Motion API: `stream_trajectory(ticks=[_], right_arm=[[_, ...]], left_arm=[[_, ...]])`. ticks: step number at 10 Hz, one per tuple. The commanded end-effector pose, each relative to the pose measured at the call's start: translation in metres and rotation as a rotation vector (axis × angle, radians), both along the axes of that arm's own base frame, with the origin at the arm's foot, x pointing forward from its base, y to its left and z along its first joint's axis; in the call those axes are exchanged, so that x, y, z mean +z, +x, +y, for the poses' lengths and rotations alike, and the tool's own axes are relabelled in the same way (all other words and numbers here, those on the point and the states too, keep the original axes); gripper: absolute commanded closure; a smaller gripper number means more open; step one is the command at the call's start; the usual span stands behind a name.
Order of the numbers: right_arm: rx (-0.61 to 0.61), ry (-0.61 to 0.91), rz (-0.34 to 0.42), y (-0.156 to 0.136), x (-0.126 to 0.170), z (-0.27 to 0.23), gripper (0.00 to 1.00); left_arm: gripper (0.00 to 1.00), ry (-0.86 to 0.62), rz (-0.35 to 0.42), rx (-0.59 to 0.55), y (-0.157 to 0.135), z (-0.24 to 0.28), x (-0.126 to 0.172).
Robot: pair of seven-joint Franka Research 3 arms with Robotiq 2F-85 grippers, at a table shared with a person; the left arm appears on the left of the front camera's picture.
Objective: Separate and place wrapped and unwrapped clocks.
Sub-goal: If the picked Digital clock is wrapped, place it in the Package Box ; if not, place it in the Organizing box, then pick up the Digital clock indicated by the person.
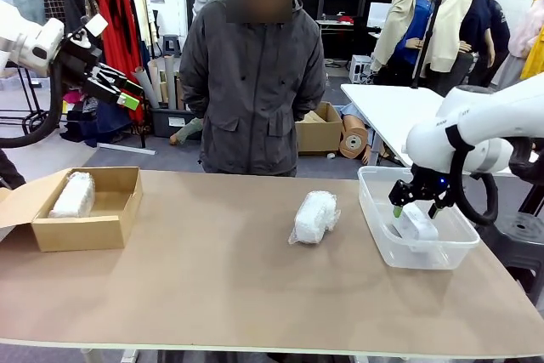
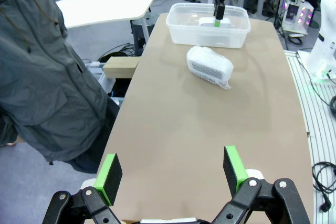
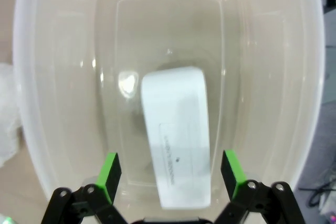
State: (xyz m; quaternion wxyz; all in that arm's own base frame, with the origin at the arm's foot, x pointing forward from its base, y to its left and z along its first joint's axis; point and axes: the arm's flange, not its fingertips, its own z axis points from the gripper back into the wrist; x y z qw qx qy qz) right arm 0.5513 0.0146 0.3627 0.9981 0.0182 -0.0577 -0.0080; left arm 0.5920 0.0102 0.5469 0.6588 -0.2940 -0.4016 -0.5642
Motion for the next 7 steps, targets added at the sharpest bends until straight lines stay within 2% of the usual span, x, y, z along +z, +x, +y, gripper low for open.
stream_trajectory(ticks=[1,3,4,7], right_arm=[[0.084,-0.001,0.07,0.002,0.028,0.008,0.0],[0.109,-0.012,0.06,0.001,0.043,0.01,0.0],[0.049,0.0,0.062,-0.002,0.027,0.012,0.0],[0.049,0.0,0.062,-0.002,0.027,0.012,0.0]], left_arm=[[0.0,-0.013,-0.004,0.004,0.0,-0.001,0.001],[0.0,-0.013,-0.004,0.004,0.0,-0.001,0.001],[0.0,-0.013,-0.004,0.004,0.0,-0.001,0.001],[0.0,-0.013,-0.004,0.004,0.0,-0.001,0.001]])
